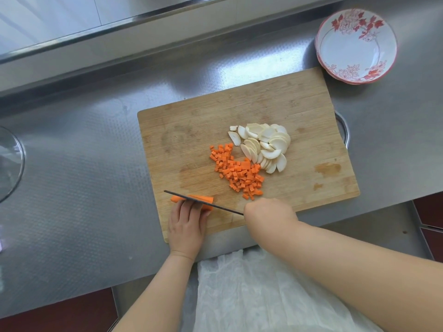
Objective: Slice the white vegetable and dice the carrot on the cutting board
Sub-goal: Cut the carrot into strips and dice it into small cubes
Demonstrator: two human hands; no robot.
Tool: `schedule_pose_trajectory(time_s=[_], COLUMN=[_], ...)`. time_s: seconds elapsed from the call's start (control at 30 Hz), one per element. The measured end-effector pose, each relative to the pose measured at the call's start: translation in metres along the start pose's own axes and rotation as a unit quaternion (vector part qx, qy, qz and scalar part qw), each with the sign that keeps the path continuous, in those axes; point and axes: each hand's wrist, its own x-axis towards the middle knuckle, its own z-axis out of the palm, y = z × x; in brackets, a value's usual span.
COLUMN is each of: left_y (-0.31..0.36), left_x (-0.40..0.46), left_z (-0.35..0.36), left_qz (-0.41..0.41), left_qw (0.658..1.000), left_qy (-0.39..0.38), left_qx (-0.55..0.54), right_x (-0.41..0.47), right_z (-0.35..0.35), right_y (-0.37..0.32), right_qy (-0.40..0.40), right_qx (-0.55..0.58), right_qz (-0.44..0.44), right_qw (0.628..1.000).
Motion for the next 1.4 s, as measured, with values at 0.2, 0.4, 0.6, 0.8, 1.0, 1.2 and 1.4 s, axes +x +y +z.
schedule_pose_trajectory(time_s=[0.2, 0.4, 0.6, 0.8, 1.0, 1.2, 1.4], left_y=[-0.001, 0.000, -0.001, 0.039, 0.066, 0.064, 0.063], left_x=[-0.002, 0.001, 0.036, 0.165, 0.174, 0.174, 0.177], left_z=[0.000, -0.006, -0.048, -0.096, -0.061, -0.059, -0.057], left_qz=[-0.008, -0.017, -0.202, -0.176, -0.054, -0.062, -0.044], left_qw=[1.000, 0.998, 0.964, 0.919, 0.739, 0.716, 0.696], left_qy=[-0.012, -0.053, 0.124, -0.336, -0.665, -0.687, -0.704], left_qx=[0.006, -0.013, -0.116, -0.103, 0.095, 0.104, 0.133], right_x=[0.006, 0.009, 0.011, 0.007, 0.001, 0.001, -0.005], right_z=[0.006, 0.015, 0.019, 0.023, 0.023, 0.022, 0.020], right_y=[0.001, 0.010, 0.012, 0.011, 0.010, 0.012, 0.009], right_qy=[0.003, 0.009, 0.022, 0.032, 0.041, 0.059, 0.069], right_qx=[0.006, 0.023, 0.025, 0.031, 0.035, 0.046, 0.036], right_qz=[0.008, 0.006, -0.002, -0.001, -0.003, 0.001, -0.023], right_qw=[1.000, 1.000, 0.999, 0.999, 0.999, 0.997, 0.997])
